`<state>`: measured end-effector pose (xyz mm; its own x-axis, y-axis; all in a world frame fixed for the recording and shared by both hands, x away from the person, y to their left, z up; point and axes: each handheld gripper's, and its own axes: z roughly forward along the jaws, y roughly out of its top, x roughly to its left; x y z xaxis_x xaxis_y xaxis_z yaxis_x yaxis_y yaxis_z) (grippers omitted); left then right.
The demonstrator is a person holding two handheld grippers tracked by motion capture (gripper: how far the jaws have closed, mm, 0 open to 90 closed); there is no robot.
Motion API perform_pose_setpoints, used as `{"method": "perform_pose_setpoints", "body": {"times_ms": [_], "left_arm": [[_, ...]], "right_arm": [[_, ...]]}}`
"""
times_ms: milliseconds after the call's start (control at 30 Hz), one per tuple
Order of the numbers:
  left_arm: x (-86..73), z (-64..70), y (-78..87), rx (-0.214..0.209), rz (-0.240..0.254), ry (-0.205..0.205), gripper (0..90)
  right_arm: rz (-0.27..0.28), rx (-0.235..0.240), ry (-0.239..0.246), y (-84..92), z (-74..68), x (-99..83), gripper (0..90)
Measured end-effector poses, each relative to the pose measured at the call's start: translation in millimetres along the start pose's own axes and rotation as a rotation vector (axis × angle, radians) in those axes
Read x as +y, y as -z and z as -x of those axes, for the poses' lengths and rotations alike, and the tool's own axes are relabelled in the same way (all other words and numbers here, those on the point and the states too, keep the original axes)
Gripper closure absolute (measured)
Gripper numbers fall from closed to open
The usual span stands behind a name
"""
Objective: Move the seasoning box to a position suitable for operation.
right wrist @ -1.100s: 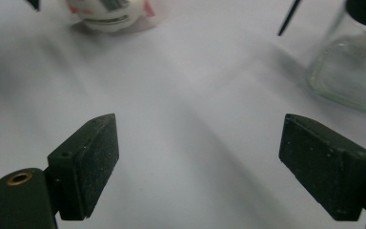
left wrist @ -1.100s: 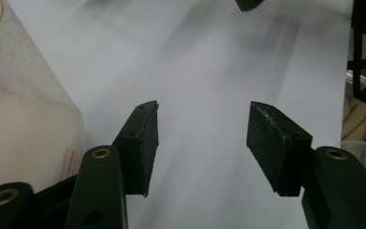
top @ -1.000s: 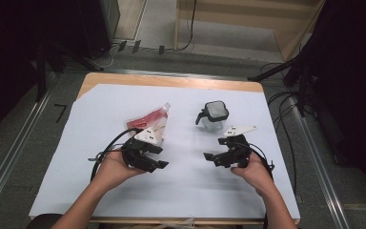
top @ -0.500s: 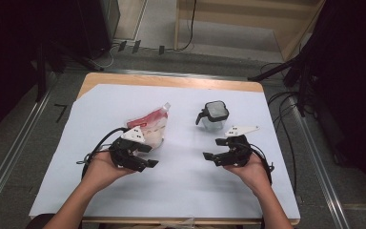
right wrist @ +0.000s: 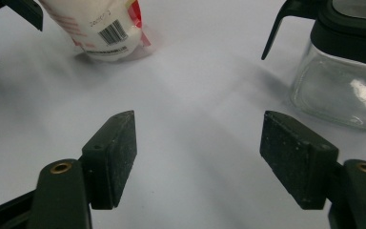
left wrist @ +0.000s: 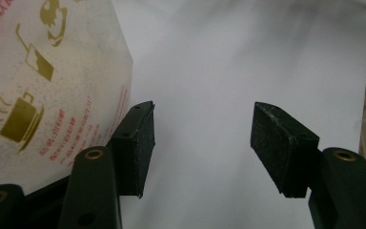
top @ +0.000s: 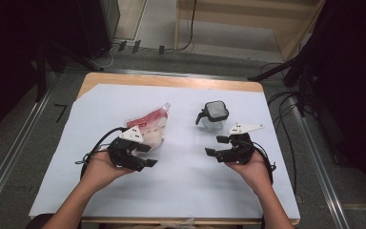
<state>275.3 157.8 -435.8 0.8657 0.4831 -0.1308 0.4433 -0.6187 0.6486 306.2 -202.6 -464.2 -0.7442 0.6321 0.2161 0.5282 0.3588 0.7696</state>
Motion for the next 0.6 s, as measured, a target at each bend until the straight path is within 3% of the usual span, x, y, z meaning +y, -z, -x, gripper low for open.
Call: {"method": "perform_pose_setpoints", "body": {"times_ms": [133, 233, 600], "left_arm": [[0.2, 0.2, -0.1, 0.001, 0.001, 0.000, 41.9], [0.0, 0.0, 0.0, 0.000, 0.001, 0.002, 41.9], [0.0, 0.2, -0.6, -0.005, -0.004, 0.003, 41.4]], "right_arm": [[-0.013, -0.010, 0.006, -0.1, 1.3, -1.0, 30.3], [-0.008, -0.009, -0.019, 0.2, 3.0, -0.4, 30.1], [-0.005, -0.070, -0.011, -1.7, 4.4, -1.8, 35.0]]}}
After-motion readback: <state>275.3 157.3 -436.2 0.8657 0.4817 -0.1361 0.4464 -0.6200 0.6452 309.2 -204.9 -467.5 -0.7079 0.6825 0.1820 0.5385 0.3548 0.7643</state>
